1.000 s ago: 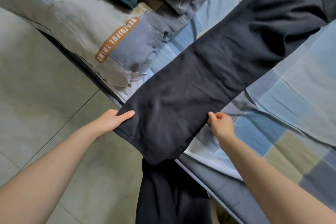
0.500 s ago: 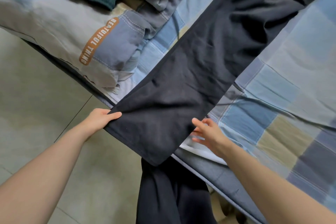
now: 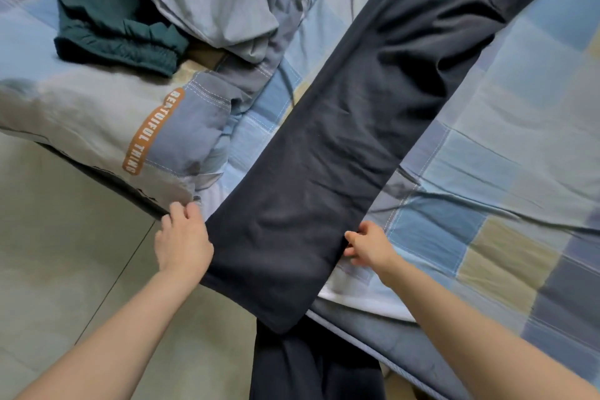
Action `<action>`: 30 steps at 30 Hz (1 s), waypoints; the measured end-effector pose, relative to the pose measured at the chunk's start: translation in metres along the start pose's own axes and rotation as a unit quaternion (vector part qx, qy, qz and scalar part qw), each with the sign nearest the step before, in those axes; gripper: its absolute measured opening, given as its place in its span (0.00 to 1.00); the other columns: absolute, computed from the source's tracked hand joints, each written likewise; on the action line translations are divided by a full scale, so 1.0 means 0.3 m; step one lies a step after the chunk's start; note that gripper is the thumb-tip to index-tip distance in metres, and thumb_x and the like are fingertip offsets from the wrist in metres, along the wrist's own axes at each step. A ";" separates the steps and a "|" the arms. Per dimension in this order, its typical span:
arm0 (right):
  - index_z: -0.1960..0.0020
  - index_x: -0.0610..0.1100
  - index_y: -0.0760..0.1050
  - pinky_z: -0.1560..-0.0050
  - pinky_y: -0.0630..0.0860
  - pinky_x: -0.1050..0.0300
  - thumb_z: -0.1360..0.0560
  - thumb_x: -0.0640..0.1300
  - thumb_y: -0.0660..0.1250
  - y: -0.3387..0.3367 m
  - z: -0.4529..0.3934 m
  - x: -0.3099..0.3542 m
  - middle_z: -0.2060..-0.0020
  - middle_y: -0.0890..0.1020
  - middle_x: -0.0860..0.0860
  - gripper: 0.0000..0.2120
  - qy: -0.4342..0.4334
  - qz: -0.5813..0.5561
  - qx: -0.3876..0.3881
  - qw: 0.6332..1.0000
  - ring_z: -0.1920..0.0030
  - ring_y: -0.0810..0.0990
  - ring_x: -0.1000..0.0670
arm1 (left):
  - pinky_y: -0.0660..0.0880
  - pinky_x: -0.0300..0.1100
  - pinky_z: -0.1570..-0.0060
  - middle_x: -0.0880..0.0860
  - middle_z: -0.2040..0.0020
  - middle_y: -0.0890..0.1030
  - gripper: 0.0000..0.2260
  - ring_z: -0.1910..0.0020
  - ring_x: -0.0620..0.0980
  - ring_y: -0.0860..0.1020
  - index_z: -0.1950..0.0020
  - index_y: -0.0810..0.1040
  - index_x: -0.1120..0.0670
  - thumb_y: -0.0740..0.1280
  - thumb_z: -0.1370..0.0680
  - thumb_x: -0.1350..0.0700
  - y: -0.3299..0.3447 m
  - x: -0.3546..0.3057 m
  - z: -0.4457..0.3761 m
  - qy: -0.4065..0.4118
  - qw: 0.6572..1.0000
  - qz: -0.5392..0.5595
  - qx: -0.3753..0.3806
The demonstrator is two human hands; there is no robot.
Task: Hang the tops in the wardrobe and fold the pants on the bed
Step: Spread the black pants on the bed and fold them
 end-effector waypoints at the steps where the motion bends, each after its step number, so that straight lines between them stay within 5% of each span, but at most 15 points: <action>1: 0.55 0.42 0.68 0.69 0.72 0.57 0.23 0.38 0.60 -0.055 -0.028 0.045 0.64 0.74 0.47 0.03 -0.003 -0.025 -0.022 0.999 0.68 0.76 0.48 | 0.72 0.55 0.54 0.60 0.46 0.71 0.13 0.49 0.63 0.73 0.44 0.72 0.61 0.64 0.28 0.68 -0.036 -0.087 -0.004 0.065 0.997 0.030 -0.017; 4: 0.54 0.41 0.68 0.67 0.72 0.56 0.23 0.39 0.59 -0.232 -0.115 0.188 0.64 0.74 0.45 0.02 -0.026 -0.048 -0.078 0.995 0.68 0.77 0.48 | 0.72 0.56 0.49 0.59 0.44 0.75 0.16 0.45 0.61 0.74 0.40 0.74 0.62 0.62 0.27 0.69 -0.120 -0.331 -0.061 0.180 0.976 0.122 -0.018; 9: 0.60 0.41 0.69 0.55 0.76 0.44 0.24 0.40 0.59 -0.505 -0.249 0.452 0.63 0.75 0.40 0.06 -0.086 0.091 -0.157 0.980 0.57 0.80 0.37 | 0.68 0.52 0.40 0.58 0.35 0.71 0.18 0.36 0.59 0.69 0.30 0.68 0.59 0.62 0.20 0.59 -0.225 -0.669 -0.325 0.165 0.967 0.193 -0.026; 13: 0.51 0.41 0.69 0.68 0.76 0.58 0.21 0.44 0.59 -0.666 -0.354 0.574 0.63 0.74 0.44 0.06 -0.073 -0.075 -0.136 0.985 0.67 0.77 0.47 | 0.69 0.53 0.41 0.59 0.37 0.74 0.18 0.37 0.60 0.72 0.34 0.70 0.58 0.64 0.20 0.50 -0.279 -0.842 -0.513 0.148 0.966 0.210 -0.018; 15: 0.53 0.43 0.71 0.63 0.79 0.56 0.20 0.48 0.61 -0.759 -0.410 0.640 0.63 0.75 0.47 0.09 -0.080 -0.161 -0.131 0.975 0.66 0.77 0.48 | 0.71 0.54 0.42 0.59 0.39 0.77 0.17 0.39 0.62 0.73 0.37 0.71 0.58 0.64 0.20 0.48 -0.300 -0.932 -0.602 0.159 0.967 0.198 0.004; 18: 0.56 0.46 0.69 0.66 0.75 0.57 0.21 0.50 0.62 -0.874 -0.464 0.720 0.65 0.75 0.50 0.09 -0.091 -0.236 -0.145 0.957 0.68 0.74 0.50 | 0.71 0.53 0.46 0.62 0.46 0.79 0.10 0.44 0.64 0.75 0.46 0.73 0.59 0.62 0.19 0.51 -0.321 -0.984 -0.695 0.171 0.965 0.197 0.009; 21: 0.58 0.47 0.65 0.74 0.70 0.62 0.21 0.41 0.62 -0.965 -0.507 0.719 0.67 0.71 0.47 0.09 -0.096 -0.191 -0.206 0.955 0.72 0.71 0.51 | 0.67 0.49 0.52 0.64 0.50 0.80 0.08 0.47 0.64 0.76 0.51 0.74 0.60 0.62 0.19 0.55 -0.327 -0.945 -0.736 0.106 0.961 0.254 -0.028; 25: 0.53 0.45 0.66 0.66 0.74 0.53 0.23 0.38 0.60 -1.003 -0.553 0.682 0.64 0.74 0.43 0.05 -0.078 -0.132 -0.218 0.964 0.72 0.76 0.47 | 0.66 0.48 0.52 0.62 0.45 0.79 0.07 0.45 0.64 0.75 0.46 0.73 0.57 0.62 0.24 0.60 -0.343 -0.996 -0.763 0.080 0.977 0.196 -0.006; 28: 0.46 0.46 0.64 0.64 0.77 0.52 0.27 0.40 0.65 -1.028 -0.576 0.723 0.54 0.76 0.43 0.13 -0.095 -0.203 -0.188 0.956 0.63 0.78 0.45 | 0.71 0.52 0.45 0.56 0.39 0.72 0.20 0.44 0.59 0.73 0.36 0.67 0.52 0.64 0.28 0.61 -0.434 -1.147 -0.772 0.185 0.958 0.210 -0.062; 30: 0.43 0.45 0.67 0.56 0.81 0.45 0.28 0.45 0.67 -1.051 -0.578 0.769 0.50 0.78 0.44 0.16 -0.125 -0.120 -0.209 0.962 0.55 0.79 0.43 | 0.70 0.51 0.41 0.55 0.39 0.72 0.20 0.42 0.57 0.73 0.34 0.68 0.52 0.66 0.26 0.57 -0.494 -1.262 -0.794 0.239 0.937 0.240 -0.085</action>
Point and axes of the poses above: each hand's wrist, its own z-axis away from the middle knuckle, its own y-axis out of the palm, x = y × z, the point moved 6 cm from there along -z, towards the middle knuckle
